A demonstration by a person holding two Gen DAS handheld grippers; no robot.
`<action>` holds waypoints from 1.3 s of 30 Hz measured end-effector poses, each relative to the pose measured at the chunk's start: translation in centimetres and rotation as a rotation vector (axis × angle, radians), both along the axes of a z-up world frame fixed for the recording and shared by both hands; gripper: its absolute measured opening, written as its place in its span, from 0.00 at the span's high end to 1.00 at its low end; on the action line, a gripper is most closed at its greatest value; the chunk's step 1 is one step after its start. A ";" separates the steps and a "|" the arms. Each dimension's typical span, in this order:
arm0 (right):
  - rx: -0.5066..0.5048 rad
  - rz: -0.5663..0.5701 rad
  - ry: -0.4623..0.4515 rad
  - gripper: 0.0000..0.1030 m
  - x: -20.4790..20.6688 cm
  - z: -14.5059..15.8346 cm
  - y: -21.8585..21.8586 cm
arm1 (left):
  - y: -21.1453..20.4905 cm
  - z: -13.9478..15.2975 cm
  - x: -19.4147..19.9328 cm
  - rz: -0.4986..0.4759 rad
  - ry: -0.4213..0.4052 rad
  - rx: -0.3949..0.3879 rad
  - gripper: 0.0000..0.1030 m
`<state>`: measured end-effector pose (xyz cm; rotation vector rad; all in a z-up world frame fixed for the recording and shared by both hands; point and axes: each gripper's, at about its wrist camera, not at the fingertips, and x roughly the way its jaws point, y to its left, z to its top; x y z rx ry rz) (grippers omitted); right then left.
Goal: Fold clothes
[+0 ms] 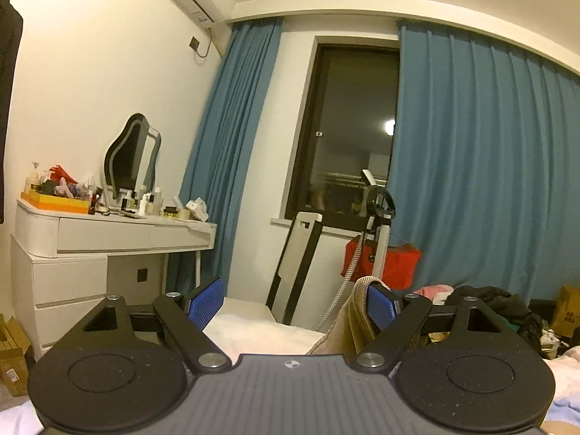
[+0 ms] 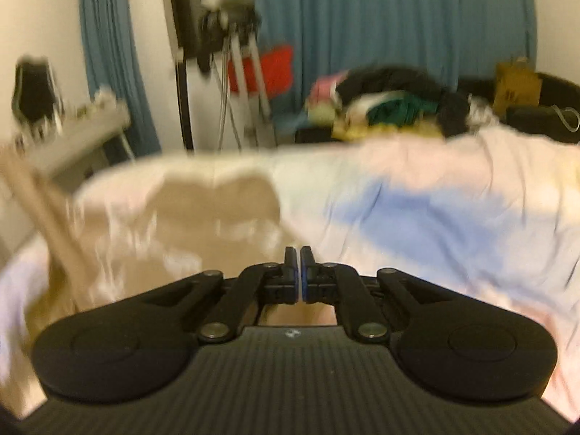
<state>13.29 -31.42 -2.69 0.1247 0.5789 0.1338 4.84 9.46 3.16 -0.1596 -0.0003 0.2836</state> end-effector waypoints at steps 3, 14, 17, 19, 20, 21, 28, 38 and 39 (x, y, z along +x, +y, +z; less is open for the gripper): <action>0.041 -0.004 0.052 0.44 0.3 -1.8 0.8 | 0.3 -0.4 0.7 0.031 0.014 -0.002 0.18; 0.166 -0.017 0.200 0.51 5.0 -7.6 2.8 | 1.0 -1.5 2.2 0.069 0.052 -0.006 0.18; 0.221 -0.050 0.182 0.83 5.1 -5.0 1.4 | 0.9 -1.4 1.8 0.055 0.046 -0.005 0.18; 0.186 -0.058 0.109 0.84 4.8 -1.9 0.5 | 0.7 -1.2 1.7 0.038 0.036 -0.009 0.18; 0.157 -0.061 0.065 0.84 4.7 -0.1 -0.1 | 0.6 -1.1 1.7 0.028 0.030 -0.011 0.18; 0.128 -0.063 0.022 0.84 4.7 1.8 -0.6 | 0.4 -1.1 1.6 0.015 0.026 -0.011 0.18; -0.211 -0.137 -0.126 0.83 9.1 3.1 -2.6 | -2.6 -2.8 1.7 -0.127 0.063 0.036 0.18; -0.293 -0.049 0.207 0.24 7.8 -5.9 -5.4 | -6.0 -5.1 3.2 -0.236 0.122 0.093 0.18; -0.281 -0.066 0.183 0.24 6.6 -4.9 -5.0 | -6.1 -5.2 3.3 -0.241 0.126 0.093 0.18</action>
